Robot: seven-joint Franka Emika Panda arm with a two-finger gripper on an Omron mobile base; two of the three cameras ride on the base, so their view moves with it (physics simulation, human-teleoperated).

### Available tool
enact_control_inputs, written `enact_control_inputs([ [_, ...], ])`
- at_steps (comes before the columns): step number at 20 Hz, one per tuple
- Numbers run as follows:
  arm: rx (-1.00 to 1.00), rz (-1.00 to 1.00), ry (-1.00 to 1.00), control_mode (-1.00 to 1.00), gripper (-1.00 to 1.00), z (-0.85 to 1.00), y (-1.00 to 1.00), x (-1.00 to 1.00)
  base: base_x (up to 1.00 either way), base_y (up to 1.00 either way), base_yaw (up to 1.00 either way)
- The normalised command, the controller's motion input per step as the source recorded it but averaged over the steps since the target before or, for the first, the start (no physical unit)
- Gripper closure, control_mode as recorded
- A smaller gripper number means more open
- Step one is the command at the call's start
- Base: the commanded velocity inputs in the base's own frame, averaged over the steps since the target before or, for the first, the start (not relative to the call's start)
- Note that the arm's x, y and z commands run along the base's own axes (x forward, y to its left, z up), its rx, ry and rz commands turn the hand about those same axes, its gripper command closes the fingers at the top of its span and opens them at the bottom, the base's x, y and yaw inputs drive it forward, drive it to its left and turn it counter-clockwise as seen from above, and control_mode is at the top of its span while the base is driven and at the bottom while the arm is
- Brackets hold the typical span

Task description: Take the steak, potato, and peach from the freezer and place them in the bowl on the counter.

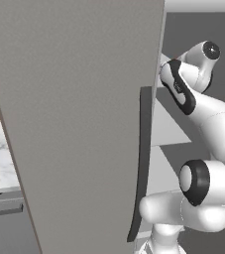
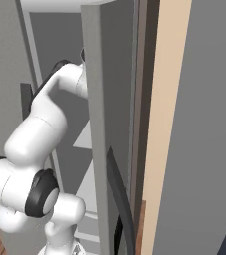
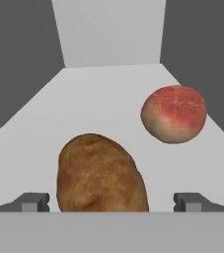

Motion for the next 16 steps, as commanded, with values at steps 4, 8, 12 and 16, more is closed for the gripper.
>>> enact_control_inputs([
  [4, 0.0, 0.0, 0.0, -1.0, 1.0, -0.1, 0.0, 0.06, 0.0, 0.0, 0.0],
  [8, 0.0, 0.0, 0.0, -1.0, 1.0, -0.16, 0.0, 0.03, 0.0, 0.0, 0.0],
  [12, 0.0, 0.0, 0.0, -1.0, 1.0, -0.21, 0.0, 0.03, 0.0, 0.0, 0.0],
  [16, 0.0, 0.0, 0.0, -1.0, 1.0, -0.14, -0.01, -0.04, 0.0, 0.0, 0.0],
])
